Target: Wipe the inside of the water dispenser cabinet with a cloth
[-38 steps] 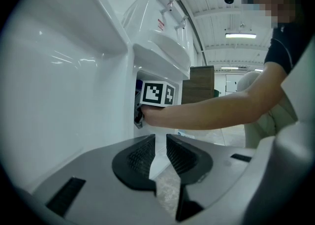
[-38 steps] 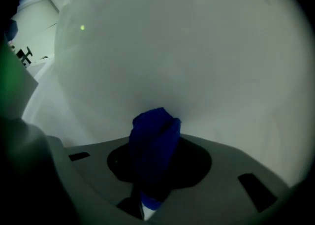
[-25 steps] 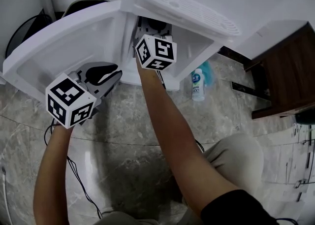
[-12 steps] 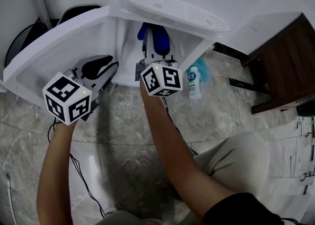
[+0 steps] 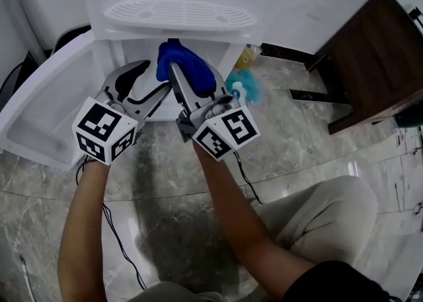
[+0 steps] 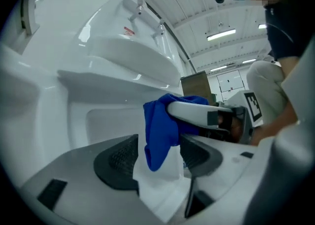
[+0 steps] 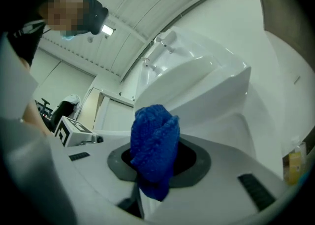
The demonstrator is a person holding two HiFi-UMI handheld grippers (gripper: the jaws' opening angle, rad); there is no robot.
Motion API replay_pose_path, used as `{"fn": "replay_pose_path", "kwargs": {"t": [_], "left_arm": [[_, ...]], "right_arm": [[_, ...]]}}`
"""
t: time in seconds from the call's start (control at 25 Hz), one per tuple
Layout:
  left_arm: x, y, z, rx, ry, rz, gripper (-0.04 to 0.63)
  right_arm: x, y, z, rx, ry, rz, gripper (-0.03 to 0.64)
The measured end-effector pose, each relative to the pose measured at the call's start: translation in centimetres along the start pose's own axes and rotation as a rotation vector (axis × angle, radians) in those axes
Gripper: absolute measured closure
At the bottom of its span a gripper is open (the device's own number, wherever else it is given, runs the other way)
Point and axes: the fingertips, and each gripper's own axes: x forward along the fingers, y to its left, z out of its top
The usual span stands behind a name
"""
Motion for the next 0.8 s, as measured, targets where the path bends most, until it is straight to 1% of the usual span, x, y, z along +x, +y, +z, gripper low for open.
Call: {"fn": "replay_pose_path", "kwargs": {"t": [0.08, 0.16, 0.28, 0.32, 0.36, 0.4, 0.44, 0.52, 0.6, 0.68, 0.76, 0.8], "left_arm": [[0.8, -0.9, 0.5, 0.027, -0.011, 0.008, 0.339], [1.6, -1.7, 0.5, 0.082, 0.005, 0.020, 0.340], [2.8, -2.4, 0.0, 0.185, 0.068, 0.022, 0.342], [3.2, -2.6, -0.2, 0.201, 0.092, 0.017, 0.349], [3.5, -2.7, -0.4, 0.209, 0.118, 0.011, 0.375], [3.8, -2.7, -0.6, 0.211, 0.146, 0.006, 0.401], [4.0, -2.5, -0.7, 0.207, 0.169, 0.006, 0.411], [4.1, -2.5, -0.4, 0.170, 0.179, 0.016, 0.431], [4.0, -3.2, -0.5, 0.115, 0.153, 0.019, 0.451], [4.1, -3.5, -1.1, 0.093, 0.122, 0.009, 0.469], [5.2, -3.7, -1.5, 0.085, 0.078, -0.014, 0.472], [6.1, -4.0, -1.4, 0.070, 0.045, -0.031, 0.474]], "right_arm": [[-0.6, 0.4, 0.0, 0.023, 0.044, 0.046, 0.531], [-1.1, 0.4, -0.4, 0.028, 0.092, 0.068, 0.531], [-1.6, -0.4, -1.3, 0.029, 0.160, 0.087, 0.531], [-1.6, -0.6, -1.6, 0.042, 0.176, 0.095, 0.531], [-1.5, -0.9, -1.9, 0.055, 0.191, 0.098, 0.531], [-1.4, -1.2, -2.2, 0.061, 0.202, 0.097, 0.531], [-1.1, -1.4, -2.3, 0.061, 0.207, 0.098, 0.531], [-1.1, -1.5, -2.0, 0.054, 0.206, 0.110, 0.531], [-1.8, -1.4, -1.8, 0.037, 0.210, 0.125, 0.524], [-2.4, -1.5, -2.1, 0.020, 0.214, 0.128, 0.513], [-3.1, -2.5, -2.2, 0.007, 0.196, 0.099, 0.505], [-3.8, -3.3, -1.9, -0.006, 0.180, 0.072, 0.503]]}}
